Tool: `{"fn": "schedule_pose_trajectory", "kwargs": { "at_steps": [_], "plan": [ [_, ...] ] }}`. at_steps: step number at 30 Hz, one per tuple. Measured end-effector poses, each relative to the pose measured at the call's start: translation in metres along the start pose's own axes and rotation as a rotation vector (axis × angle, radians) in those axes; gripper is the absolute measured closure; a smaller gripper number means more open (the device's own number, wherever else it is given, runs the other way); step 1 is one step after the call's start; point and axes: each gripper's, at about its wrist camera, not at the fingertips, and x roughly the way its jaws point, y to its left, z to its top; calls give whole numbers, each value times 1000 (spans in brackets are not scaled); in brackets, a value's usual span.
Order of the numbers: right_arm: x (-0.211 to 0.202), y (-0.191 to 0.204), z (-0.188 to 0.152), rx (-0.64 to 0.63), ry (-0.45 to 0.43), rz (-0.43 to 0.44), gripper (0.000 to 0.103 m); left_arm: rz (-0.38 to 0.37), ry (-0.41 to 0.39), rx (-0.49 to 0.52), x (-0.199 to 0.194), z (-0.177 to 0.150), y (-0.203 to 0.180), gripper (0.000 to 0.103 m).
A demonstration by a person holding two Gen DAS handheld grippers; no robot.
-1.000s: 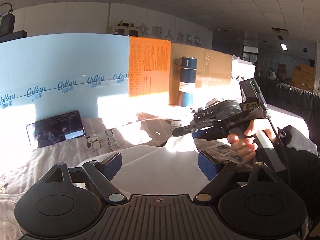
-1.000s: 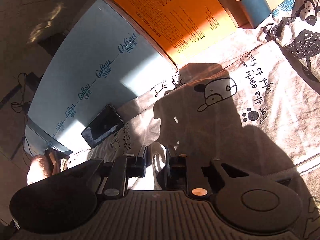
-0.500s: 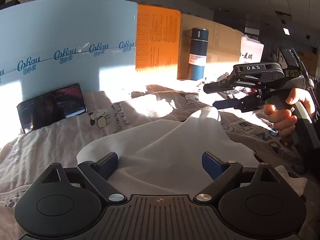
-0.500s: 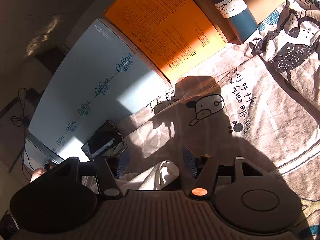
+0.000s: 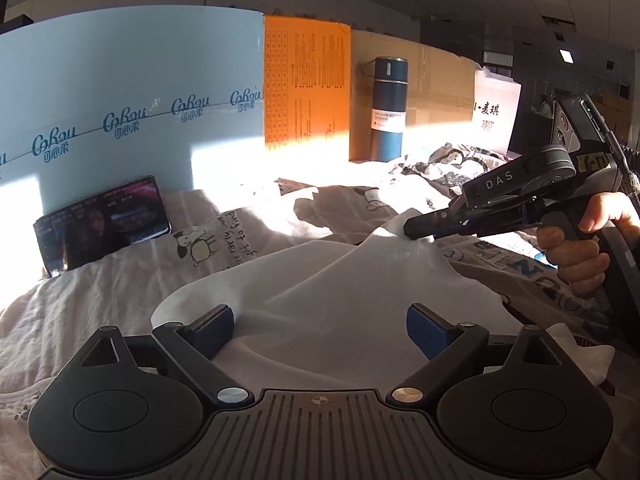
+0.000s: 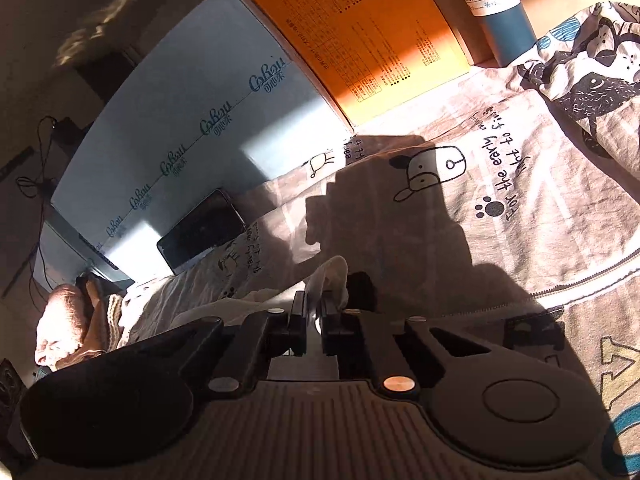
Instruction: Fold clothes
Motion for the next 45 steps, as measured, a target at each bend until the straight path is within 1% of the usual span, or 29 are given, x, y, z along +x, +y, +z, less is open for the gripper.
{"fn": "schedule_pose_trajectory", "kwargs": {
  "at_steps": [2, 4, 6, 9, 11, 12, 13, 15, 17, 20, 25, 26, 28, 31, 34, 36, 38, 41, 43, 45],
  "plan": [
    [-10, -2, -1, 4, -35, 12, 98, 10, -17, -7, -3, 3, 3, 8],
    [-16, -5, -5, 10, -49, 3, 98, 23, -34, -12, -6, 8, 6, 8],
    [-11, -8, -9, 6, -24, -37, 98, 39, -42, -6, -6, 13, 10, 8],
    [3, -9, -12, -13, 26, -101, 98, 106, -53, 40, 1, 22, 18, 7],
    [5, -11, -13, -7, 26, -107, 96, 148, -53, 38, 10, 27, 29, 7],
    [3, -13, -13, 2, 17, -107, 93, 162, -52, 24, 14, 30, 36, 7],
    [2, -14, -12, 11, 8, -107, 85, 176, -51, 11, 18, 32, 43, 7],
    [-1, -16, -11, 26, -14, -104, 76, 189, -32, -5, 28, 35, 55, 7],
    [-3, -17, -10, 33, -29, -98, 74, 197, -11, -4, 37, 37, 62, 7],
    [-1, -15, -10, 22, -30, -86, 71, 164, 39, 36, 51, 37, 63, 7],
    [2, -12, -11, -11, -31, -120, 70, 266, 107, 70, 75, 29, 65, 7],
    [1, -12, -11, -11, -37, -129, 70, 266, 109, 59, 75, 29, 67, 7],
    [1, -14, -10, -9, -47, -142, 69, 258, 104, 25, 73, 29, 73, 7],
    [-1, -16, -10, -4, -64, -141, 68, 288, 62, -25, 58, 32, 79, 7],
    [-3, -16, -10, -9, -74, -135, 68, 259, 9, -115, 27, 33, 83, 7],
    [-3, -16, -11, -11, -72, -126, 66, 225, -18, -203, 4, 26, 83, 7],
    [-4, -15, -11, -7, -68, -113, 61, 178, -31, -292, -17, 13, 83, 7],
    [-4, -15, -11, -6, -61, -85, 56, 134, -49, -397, -40, -11, 80, 7],
    [-3, -13, -12, -9, -56, -62, 48, 107, -62, -470, -56, -29, 78, 7],
    [-3, -12, -12, -12, -51, -40, 41, 78, -57, -533, -67, -42, 75, 7]
  ]
}}
